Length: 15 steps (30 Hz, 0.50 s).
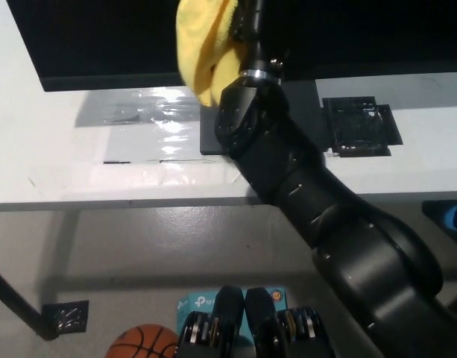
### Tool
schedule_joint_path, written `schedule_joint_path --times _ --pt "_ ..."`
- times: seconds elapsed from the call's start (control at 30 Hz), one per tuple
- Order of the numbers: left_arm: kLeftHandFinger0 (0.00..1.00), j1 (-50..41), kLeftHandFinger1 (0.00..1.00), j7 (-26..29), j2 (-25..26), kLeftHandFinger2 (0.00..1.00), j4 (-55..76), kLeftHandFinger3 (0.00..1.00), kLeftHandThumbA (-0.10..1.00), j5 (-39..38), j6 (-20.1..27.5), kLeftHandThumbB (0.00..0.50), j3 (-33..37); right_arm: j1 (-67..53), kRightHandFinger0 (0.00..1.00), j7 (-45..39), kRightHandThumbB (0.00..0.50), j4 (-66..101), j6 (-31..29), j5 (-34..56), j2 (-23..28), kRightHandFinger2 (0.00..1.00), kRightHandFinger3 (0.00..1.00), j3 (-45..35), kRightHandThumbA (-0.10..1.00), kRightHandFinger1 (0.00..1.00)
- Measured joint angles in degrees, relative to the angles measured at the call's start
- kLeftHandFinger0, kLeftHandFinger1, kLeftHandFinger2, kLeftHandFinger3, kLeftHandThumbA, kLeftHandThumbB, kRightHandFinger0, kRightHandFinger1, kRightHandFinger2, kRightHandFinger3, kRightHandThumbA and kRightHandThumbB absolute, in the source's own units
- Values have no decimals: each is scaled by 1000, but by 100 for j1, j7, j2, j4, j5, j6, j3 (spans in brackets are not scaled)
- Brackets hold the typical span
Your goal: The robot uses its right hand to pick up the cloth kept in the middle of the desk and use it to wipe the monitor in the middle of the desk by swiping its screen twice
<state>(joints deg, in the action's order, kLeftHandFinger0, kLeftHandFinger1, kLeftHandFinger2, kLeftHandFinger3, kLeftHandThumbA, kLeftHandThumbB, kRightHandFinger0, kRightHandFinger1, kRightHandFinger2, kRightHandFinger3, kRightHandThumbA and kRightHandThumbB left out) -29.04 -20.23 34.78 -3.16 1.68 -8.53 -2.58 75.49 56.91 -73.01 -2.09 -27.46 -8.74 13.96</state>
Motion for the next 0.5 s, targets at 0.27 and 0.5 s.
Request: schedule_joint_path --times 0.27,0.5 --pt "765 -48 736 0 -63 844 28 1000 93 -8 2 120 -112 -87 0 -3 112 55 -96 -95 344 348 245 151 -100 0" --pt "762 -105 723 -1 -65 811 23 1000 84 -36 7 127 -153 -211 0 -15 138 201 -124 -149 868 322 370 158 -100 1"
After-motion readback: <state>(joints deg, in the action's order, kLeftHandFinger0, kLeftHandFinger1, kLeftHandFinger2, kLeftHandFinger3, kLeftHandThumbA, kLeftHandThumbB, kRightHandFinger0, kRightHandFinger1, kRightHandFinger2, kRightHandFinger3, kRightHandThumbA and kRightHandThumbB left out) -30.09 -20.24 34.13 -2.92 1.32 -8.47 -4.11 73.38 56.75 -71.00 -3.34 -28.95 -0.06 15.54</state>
